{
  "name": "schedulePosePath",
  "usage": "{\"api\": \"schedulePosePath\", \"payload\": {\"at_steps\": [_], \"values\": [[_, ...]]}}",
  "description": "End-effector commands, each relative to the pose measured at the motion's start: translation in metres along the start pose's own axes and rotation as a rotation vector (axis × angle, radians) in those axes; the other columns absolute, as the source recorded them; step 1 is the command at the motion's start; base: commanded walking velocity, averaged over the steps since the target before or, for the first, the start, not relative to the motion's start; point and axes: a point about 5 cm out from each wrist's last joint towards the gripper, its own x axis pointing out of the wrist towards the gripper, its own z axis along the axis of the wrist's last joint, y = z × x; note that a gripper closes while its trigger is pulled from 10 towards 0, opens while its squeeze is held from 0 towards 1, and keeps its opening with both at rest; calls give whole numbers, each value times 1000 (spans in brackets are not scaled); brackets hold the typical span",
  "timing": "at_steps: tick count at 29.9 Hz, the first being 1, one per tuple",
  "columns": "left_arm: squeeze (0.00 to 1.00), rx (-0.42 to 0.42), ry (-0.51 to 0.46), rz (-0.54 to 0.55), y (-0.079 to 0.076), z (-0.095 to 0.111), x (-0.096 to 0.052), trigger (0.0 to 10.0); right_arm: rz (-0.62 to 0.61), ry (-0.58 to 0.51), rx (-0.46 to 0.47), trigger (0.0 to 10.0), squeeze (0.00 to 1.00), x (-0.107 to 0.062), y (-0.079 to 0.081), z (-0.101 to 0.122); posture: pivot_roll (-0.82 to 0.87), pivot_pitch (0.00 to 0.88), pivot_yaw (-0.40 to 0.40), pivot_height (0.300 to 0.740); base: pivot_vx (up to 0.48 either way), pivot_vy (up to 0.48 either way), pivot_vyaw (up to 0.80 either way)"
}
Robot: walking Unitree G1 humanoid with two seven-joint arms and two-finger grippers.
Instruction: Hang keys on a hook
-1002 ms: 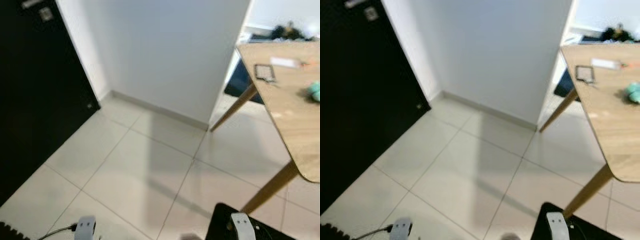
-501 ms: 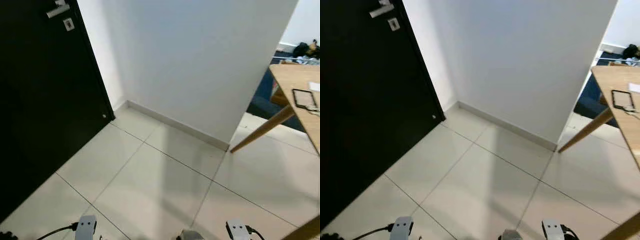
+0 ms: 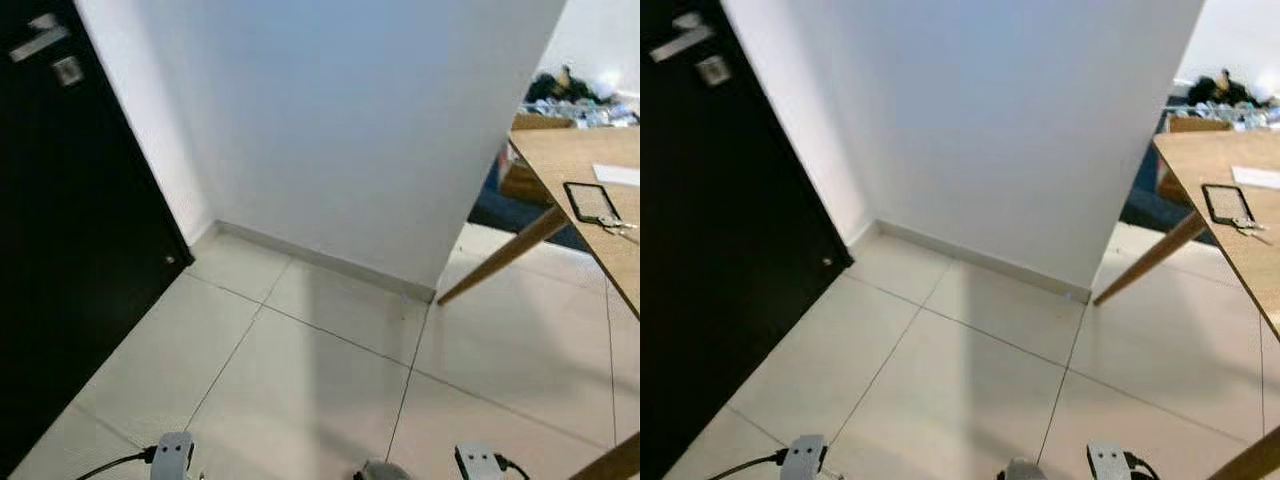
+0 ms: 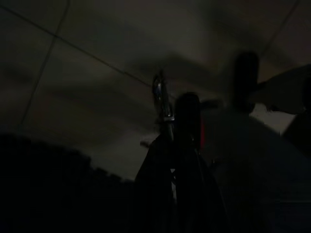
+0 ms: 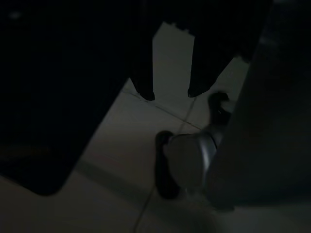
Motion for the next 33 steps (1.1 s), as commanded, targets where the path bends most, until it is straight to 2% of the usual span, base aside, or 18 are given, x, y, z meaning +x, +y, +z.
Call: {"api": "schedulePosePath", "payload": {"at_steps": [1,18,26,31,33], "values": [[0,5,21,12,4,-9,-3,10000,1,-30,12,10000,0,1,2,6,-89,107,107,740,315,0,0],[0,12,23,11,5,-9,-3,10000,-2,-40,9,10000,0,2,2,12,-87,107,116,740,321,0,0],[0,16,21,7,3,-8,-2,10000,-12,-38,19,10000,0,0,-5,13,-90,103,116,740,325,0,-785],[0,15,18,7,3,-7,-2,10000,-13,-36,14,10000,0,0,-4,13,-91,99,116,740,323,0,-795],[0,14,16,7,3,-6,-2,10000,-14,-37,15,10000,0,0,-4,13,-91,99,116,740,322,0,0]]}}
